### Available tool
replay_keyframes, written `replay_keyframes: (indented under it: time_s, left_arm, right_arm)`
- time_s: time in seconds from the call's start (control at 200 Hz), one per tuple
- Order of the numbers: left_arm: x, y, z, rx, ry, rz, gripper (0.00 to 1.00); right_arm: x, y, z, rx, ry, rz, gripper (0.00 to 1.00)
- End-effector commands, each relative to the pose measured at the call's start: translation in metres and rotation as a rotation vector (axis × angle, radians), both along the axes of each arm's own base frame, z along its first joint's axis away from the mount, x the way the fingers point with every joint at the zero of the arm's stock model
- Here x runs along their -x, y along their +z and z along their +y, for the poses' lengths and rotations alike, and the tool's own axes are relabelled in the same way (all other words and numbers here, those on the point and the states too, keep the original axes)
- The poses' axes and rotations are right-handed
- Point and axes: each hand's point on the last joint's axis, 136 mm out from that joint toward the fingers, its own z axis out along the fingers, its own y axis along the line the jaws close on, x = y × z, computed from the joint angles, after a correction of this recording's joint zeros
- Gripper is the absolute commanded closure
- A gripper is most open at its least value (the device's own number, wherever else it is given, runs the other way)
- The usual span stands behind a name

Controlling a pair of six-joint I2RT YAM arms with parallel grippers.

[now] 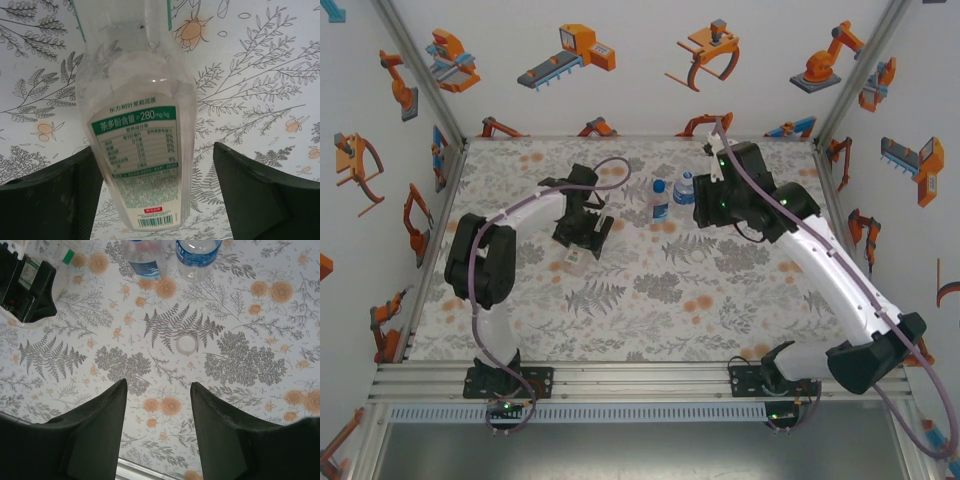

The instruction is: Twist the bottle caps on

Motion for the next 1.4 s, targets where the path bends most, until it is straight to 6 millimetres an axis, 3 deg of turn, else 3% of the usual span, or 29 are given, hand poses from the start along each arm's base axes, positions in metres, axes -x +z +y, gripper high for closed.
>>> replay_keyframes:
  time_s: [0.0, 0.526, 0.786, 1.026, 1.207, 1.392]
  left_arm:
    - [0.007, -0.003, 0.007, -0.029, 0.01, 0.073, 0.26]
    - [0.007, -0.032, 0.028, -0.155, 0.063, 0.181, 0.37]
    - [0.006, -0.031, 0.025, -0.142, 0.045, 0.168, 0.53]
    - [0.009, 0.008, 0.014, -0.028, 0.013, 0.078, 0.61]
    - [0.02, 0.056, 0.0, 0.145, -0.027, -0.052, 0.7]
    - [0.049, 0.111, -0.021, 0.393, -0.133, -0.193, 0.74]
  right_arm:
    - [0.005, -0.004, -0.009, 0.014, -0.022, -0.01, 0.49]
    - [0.02, -0.018, -0.017, 0.019, -0.022, 0.015, 0.49]
    - [0.022, -0.017, -0.018, 0.015, -0.023, 0.017, 0.49]
    - [0.024, -0.015, -0.017, -0.003, -0.024, 0.017, 0.49]
    - [0.025, -0.016, -0.015, -0.017, -0.015, 0.019, 0.49]
    - [0.025, -0.024, -0.013, -0.02, -0.004, 0.024, 0.49]
